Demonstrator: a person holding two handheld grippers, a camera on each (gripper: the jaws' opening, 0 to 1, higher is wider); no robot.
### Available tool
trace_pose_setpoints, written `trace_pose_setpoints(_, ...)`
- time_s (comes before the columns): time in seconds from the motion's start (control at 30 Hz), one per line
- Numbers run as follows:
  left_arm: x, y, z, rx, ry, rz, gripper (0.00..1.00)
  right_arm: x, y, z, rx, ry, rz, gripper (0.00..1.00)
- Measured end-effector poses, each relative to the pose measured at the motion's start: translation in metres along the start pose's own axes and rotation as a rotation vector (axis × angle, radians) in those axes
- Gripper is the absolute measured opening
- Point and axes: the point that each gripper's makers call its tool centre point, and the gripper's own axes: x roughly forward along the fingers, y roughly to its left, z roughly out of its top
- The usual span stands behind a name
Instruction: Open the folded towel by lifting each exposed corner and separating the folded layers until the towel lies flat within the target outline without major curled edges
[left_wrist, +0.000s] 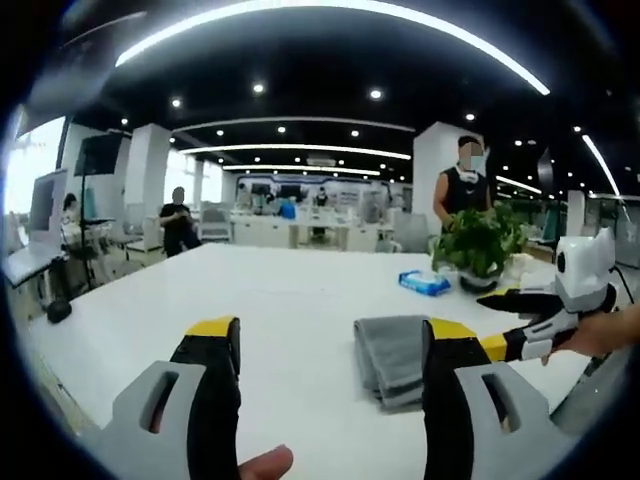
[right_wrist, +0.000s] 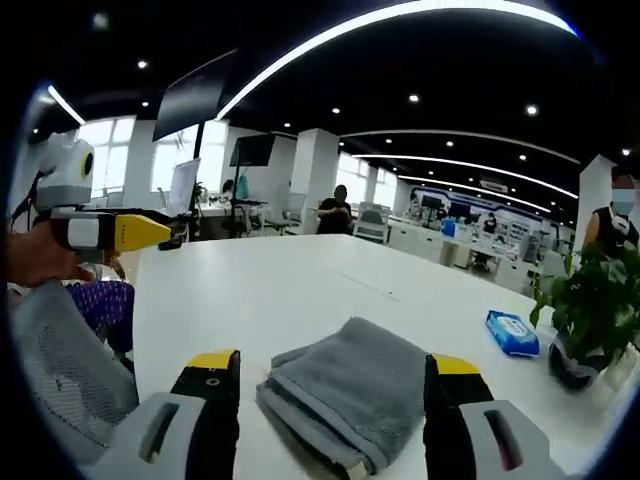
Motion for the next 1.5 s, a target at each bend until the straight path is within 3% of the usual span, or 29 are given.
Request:
trace_pose_setpoints(0.07,0.001,-0.002,-0.001,0.024,-0.001,0.007,0.70,0.010,0.008,0.001,-0.010,0.003,0.010,0.73)
trace_pose_setpoints(0.2,0.003,-0.008,-0.011,0.089,0.054,-0.006,0.67,0.030,0.020,0.000,-0.011,0.004,0.023,0.71)
trace_pose_setpoints(0.47,0.003,-0.008,-0.017,0.080,0.084,-0.012,0.62,0.060,0.033,-0.011,0.023,0.019,0.011,0.66)
trace_pose_setpoints(0.7,0.004,0.001,-0.026,0.132,0.124,0.023,0.59,0.088,0.042,-0.029,0.013,0.044,0.008,0.55)
trace_pose_setpoints(0.93,0.005,0.004,-0.034,0.159,0.170,0.032,0.54,0.097,0.043,-0.052,-0.084,0.086,-0.021,0.42)
trace_pose_setpoints(1.1,0.005,0.006,-0.043,0.178,0.210,0.039,0.52,0.102,0.040,-0.057,-0.034,0.093,-0.036,0.42)
trace_pose_setpoints(1.27,0.004,0.004,-0.046,0.198,0.234,0.029,0.50,0.105,0.046,-0.069,-0.097,0.129,-0.024,0.41)
trace_pose_setpoints(1.5,0.003,0.005,-0.046,0.192,0.233,0.033,0.48,0.109,0.041,-0.075,-0.101,0.159,-0.036,0.32)
